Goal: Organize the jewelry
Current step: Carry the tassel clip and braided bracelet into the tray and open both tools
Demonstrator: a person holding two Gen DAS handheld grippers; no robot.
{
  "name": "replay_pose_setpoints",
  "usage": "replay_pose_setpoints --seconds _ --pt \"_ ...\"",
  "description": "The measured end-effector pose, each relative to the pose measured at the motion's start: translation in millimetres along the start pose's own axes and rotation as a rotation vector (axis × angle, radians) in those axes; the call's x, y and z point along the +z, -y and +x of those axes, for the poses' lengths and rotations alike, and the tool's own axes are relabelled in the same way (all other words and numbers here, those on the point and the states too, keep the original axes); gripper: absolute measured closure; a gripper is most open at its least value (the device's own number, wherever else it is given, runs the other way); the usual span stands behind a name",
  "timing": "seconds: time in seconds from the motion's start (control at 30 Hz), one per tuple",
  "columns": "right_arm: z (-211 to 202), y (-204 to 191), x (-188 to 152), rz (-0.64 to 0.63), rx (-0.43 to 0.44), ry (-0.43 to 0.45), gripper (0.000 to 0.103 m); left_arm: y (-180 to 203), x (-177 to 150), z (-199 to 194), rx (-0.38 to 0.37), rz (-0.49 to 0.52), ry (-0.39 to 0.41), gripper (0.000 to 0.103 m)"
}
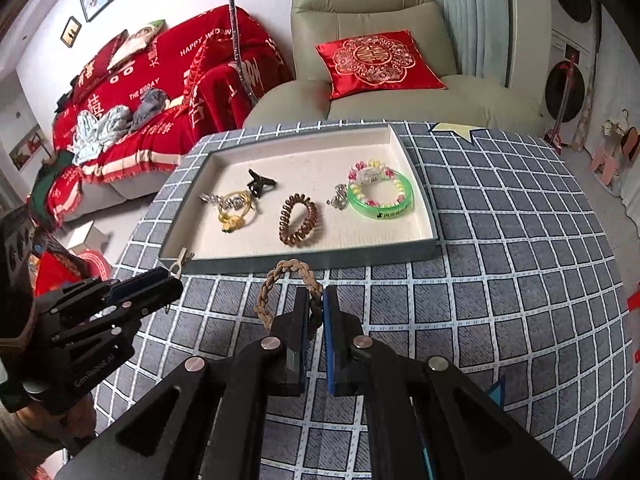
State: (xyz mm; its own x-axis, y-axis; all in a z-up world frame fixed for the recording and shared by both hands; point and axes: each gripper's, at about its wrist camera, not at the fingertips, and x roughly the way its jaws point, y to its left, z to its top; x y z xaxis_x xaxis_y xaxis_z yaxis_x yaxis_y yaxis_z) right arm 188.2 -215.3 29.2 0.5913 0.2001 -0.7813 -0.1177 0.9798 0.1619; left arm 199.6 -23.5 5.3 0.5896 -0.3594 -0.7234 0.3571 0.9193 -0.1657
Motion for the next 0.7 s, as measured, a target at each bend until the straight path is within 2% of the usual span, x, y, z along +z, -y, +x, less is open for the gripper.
replay_pose_setpoints --seconds 0.7 --pt "-8.1 -2.0 11.2 0.019 0.008 0.015 0.096 -3.1 5.2 -12.1 0.042 -0.008 0.041 0.069"
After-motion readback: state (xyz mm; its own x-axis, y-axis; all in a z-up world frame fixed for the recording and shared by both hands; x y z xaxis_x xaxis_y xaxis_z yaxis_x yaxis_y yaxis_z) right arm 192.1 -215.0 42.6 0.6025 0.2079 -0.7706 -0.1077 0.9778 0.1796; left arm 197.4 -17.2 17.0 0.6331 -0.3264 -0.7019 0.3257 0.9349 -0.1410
